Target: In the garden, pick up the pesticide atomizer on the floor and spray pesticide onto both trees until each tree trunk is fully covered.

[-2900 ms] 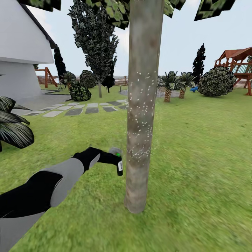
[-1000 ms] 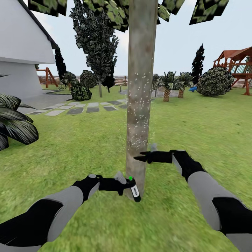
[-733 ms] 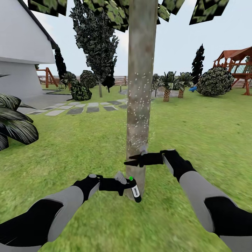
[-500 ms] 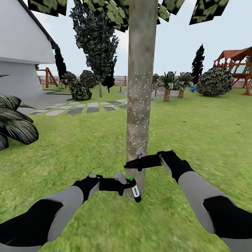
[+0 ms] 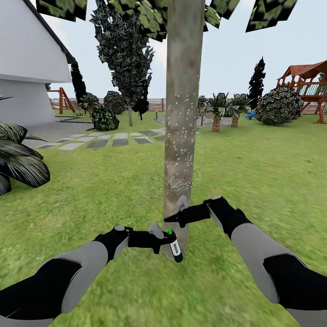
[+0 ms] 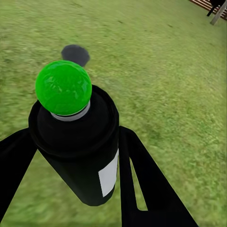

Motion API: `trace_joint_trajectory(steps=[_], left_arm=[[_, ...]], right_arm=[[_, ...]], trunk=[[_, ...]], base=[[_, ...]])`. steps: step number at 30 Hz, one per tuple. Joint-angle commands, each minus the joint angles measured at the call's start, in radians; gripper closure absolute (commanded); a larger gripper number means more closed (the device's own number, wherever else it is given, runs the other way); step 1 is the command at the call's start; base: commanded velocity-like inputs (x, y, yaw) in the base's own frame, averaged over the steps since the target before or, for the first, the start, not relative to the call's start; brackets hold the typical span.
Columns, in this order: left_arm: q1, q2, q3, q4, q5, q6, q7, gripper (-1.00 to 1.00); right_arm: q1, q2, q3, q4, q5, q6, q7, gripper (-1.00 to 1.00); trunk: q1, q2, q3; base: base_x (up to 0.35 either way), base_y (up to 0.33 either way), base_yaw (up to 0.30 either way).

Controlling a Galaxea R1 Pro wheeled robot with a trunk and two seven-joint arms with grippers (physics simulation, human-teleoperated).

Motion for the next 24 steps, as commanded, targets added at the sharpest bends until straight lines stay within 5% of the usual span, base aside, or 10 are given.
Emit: trace_joint_trajectory(steps=[1,24], left_arm=[[0.000,0.000,0.003,0.000,0.000,-0.002,0.003,1.00],[0.000,0.000,0.003,-0.002,0.000,-0.002,0.003,1.00]], right_arm=[[0.000,0.000,0.000,0.002,0.001,0.000,0.000,1.00],[0.003,0.003,0.001,0.051,0.005,-0.051,-0.002,1.00]], trunk=[[0.000,0.000,0.000],[0.000,0.000,0.000]], base=[[0.000,0.000,0.000],[0.000,0.000,0.000]])
